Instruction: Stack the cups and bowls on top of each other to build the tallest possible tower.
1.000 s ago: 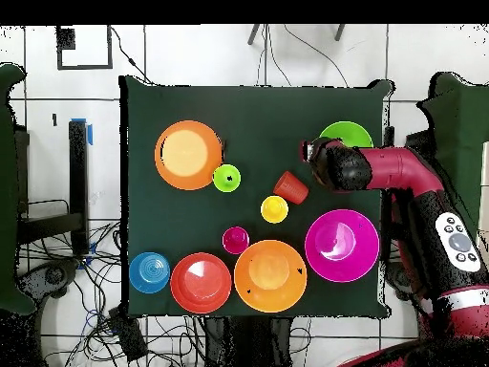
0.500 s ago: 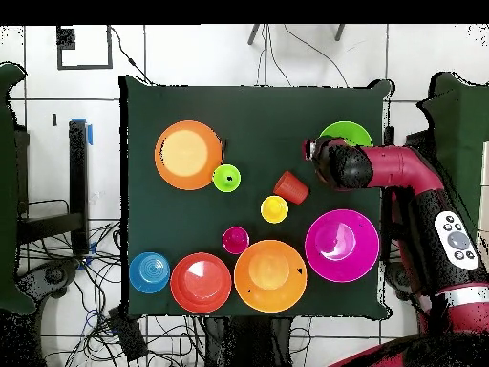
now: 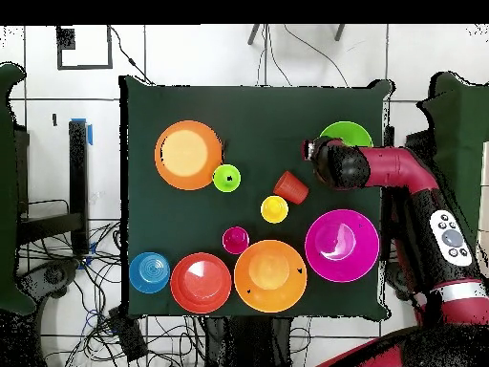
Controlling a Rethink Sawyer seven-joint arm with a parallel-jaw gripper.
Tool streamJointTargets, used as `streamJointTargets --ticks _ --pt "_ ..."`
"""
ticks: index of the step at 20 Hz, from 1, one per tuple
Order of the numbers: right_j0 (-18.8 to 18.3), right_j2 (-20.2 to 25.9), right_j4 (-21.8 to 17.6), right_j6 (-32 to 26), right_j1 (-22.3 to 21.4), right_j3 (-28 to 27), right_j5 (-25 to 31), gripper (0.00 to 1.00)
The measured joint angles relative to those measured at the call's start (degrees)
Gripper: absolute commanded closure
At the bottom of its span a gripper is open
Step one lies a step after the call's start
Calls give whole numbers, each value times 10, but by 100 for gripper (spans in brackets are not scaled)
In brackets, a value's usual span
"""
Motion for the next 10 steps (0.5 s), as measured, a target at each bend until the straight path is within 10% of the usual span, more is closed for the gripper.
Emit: streamJointTargets --ticks 9,10 --pt "-1 0 -2 0 19 -1 0 0" --pt "-7 0 -2 0 25 -1 0 100"
